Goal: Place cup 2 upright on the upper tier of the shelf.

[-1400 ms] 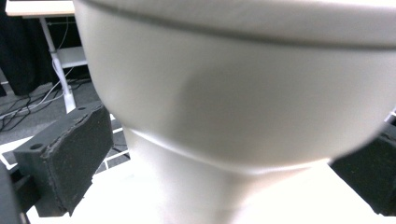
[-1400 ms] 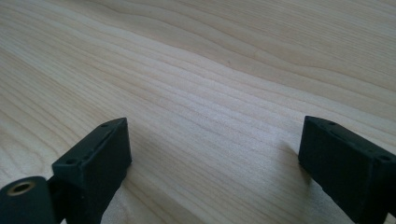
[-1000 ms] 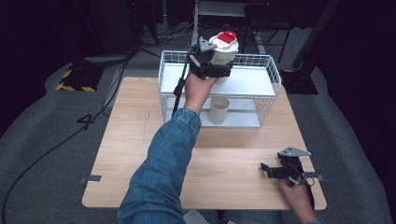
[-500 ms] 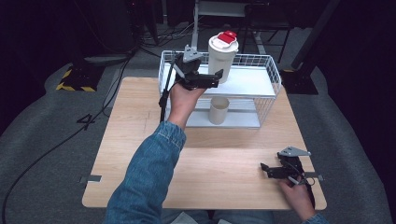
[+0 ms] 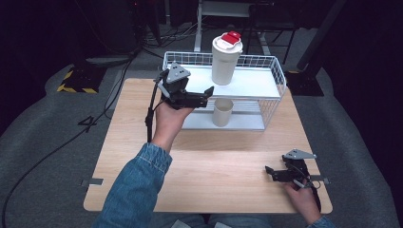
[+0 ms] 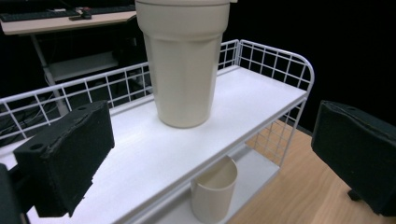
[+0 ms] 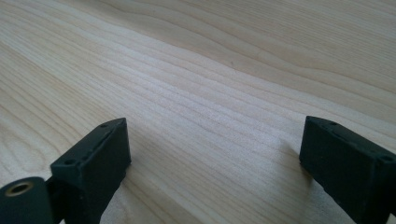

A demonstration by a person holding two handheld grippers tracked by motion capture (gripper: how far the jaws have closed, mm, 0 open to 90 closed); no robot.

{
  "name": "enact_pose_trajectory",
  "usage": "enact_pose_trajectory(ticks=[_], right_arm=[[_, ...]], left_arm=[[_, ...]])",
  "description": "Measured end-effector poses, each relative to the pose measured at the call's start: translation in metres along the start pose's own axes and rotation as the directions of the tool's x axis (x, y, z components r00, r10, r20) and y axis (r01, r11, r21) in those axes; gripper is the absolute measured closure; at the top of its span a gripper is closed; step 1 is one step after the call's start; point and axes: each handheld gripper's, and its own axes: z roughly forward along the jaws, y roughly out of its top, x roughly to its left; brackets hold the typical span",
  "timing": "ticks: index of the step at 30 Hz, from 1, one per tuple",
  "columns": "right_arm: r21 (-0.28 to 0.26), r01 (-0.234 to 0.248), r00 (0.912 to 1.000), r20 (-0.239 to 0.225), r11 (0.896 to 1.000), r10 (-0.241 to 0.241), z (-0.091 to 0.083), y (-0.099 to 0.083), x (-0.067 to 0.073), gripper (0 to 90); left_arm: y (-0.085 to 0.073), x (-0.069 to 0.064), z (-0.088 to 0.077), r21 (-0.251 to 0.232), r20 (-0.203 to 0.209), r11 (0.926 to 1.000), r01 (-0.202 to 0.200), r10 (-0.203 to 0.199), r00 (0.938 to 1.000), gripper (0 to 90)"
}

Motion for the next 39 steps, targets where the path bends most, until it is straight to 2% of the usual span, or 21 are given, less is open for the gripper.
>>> enact_pose_trajectory(ticks=[7,13,16,21,22,23,24,25,26,27,29,30,32,34,35,36,39], right_arm=[[0.000,0.003,1.0000,0.000,1.000,-0.003,0.000,0.000,0.000,9.1],[0.001,0.002,1.0000,0.000,1.000,-0.002,0.000,0.000,0.000,9.1],[0.000,0.001,1.0000,0.000,1.000,-0.001,0.000,0.000,0.000,9.1],[0.000,0.001,1.0000,-0.001,1.000,-0.001,0.000,0.000,0.000,9.1],[0.000,0.001,1.0000,-0.001,1.000,-0.001,0.000,0.000,0.000,9.2],[0.000,0.002,1.0000,-0.001,1.000,-0.002,0.000,0.000,0.000,9.1],[0.000,0.001,1.0000,-0.001,1.000,-0.001,0.000,0.000,0.000,9.1],[0.000,0.002,1.0000,-0.001,1.000,-0.002,0.000,0.000,0.000,9.2],[0.000,0.001,1.0000,-0.001,1.000,-0.001,0.000,0.000,0.000,9.1],[0.000,0.001,1.0000,-0.001,1.000,-0.001,0.000,0.000,0.000,9.2],[0.000,0.001,1.0000,-0.001,1.000,-0.001,0.000,0.000,0.000,9.2],[0.001,0.002,1.0000,-0.001,1.000,-0.002,0.000,0.000,0.000,9.1],[0.000,0.001,1.0000,-0.001,1.000,-0.001,0.000,0.000,0.000,9.1],[0.000,0.002,1.0000,-0.001,1.000,-0.002,0.000,0.000,0.000,9.1],[0.000,0.001,1.0000,-0.001,1.000,-0.001,0.000,0.000,0.000,9.1],[0.000,0.001,1.0000,-0.001,1.000,-0.001,0.000,0.000,0.000,9.1],[0.000,0.001,1.0000,-0.001,1.000,-0.001,0.000,0.000,0.000,9.1]], left_arm=[[-0.013,-0.005,-0.025,0.017,0.014,0.9998,-0.009,0.008,0.9999,0.0],[-0.029,-0.008,-0.048,0.040,0.045,0.9991,-0.014,0.013,0.9989,0.0],[-0.039,-0.010,-0.057,0.055,0.036,0.9980,-0.031,0.029,0.9989,0.0],[-0.060,-0.012,-0.068,0.077,0.032,0.9966,-0.029,0.026,0.9991,0.0],[-0.060,-0.012,-0.068,0.077,0.032,0.9966,-0.029,0.026,0.9991,0.0],[-0.068,-0.012,-0.072,0.084,0.025,0.9961,-0.026,0.024,0.9994,0.0],[-0.068,-0.012,-0.072,0.084,0.025,0.9961,-0.026,0.024,0.9994,0.0],[-0.079,-0.011,-0.076,0.101,0.031,0.9947,-0.020,0.017,0.9994,0.0],[-0.079,-0.011,-0.076,0.101,0.031,0.9947,-0.020,0.017,0.9994,0.0],[-0.088,-0.011,-0.079,0.114,0.035,0.9935,-0.011,0.007,0.9994,0.0],[-0.099,-0.010,-0.082,0.115,0.023,0.9933,0.009,-0.012,0.9997,0.0],[-0.099,-0.010,-0.082,0.115,0.023,0.9933,0.009,-0.012,0.9997,0.0],[-0.114,-0.007,-0.087,0.129,0.014,0.9913,0.027,-0.029,0.9995,0.0],[-0.119,-0.007,-0.088,0.137,0.007,0.9902,0.028,-0.029,0.9995,0.0],[-0.129,-0.005,-0.090,0.159,-0.004,0.9869,0.027,-0.027,0.9996,0.0],[-0.133,-0.005,-0.091,0.165,-0.006,0.9859,0.025,-0.024,0.9997,0.0],[-0.146,-0.001,-0.094,0.186,0.023,0.9816,0.041,-0.046,0.9987,0.8]])
